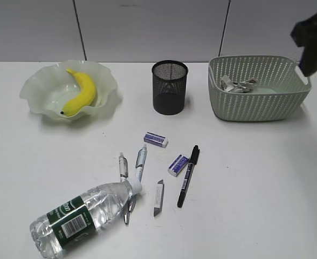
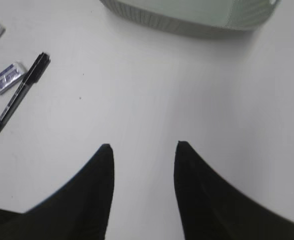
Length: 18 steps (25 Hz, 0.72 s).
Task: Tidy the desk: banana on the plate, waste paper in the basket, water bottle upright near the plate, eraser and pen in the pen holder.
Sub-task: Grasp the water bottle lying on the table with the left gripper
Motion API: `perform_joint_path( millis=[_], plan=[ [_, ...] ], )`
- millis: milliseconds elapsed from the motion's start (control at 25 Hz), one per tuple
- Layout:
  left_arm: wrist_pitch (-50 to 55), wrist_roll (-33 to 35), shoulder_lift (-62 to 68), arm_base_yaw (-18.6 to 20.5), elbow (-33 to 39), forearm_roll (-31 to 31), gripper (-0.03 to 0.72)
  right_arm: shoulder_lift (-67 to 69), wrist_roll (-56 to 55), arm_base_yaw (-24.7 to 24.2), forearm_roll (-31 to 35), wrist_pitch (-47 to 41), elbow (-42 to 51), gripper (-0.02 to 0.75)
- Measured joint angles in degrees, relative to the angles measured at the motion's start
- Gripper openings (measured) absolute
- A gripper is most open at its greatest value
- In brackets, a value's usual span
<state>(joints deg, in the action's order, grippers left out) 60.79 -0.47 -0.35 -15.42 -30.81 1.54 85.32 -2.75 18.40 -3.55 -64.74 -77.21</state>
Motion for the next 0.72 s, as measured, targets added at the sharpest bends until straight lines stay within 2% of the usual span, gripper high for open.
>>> perform_joint_path(
  millis=[480,720],
  plan=[
    [0.0,0.0,0.0,0.0,0.0,0.0,0.383,-41.1,0.05,0.0,3.55,1.96,32.98,0.307],
    [0.0,0.0,0.0,0.0,0.0,0.0,0.383,-60.53,0.05,0.0,3.55,3.6,43.0,0.307]
  ],
)
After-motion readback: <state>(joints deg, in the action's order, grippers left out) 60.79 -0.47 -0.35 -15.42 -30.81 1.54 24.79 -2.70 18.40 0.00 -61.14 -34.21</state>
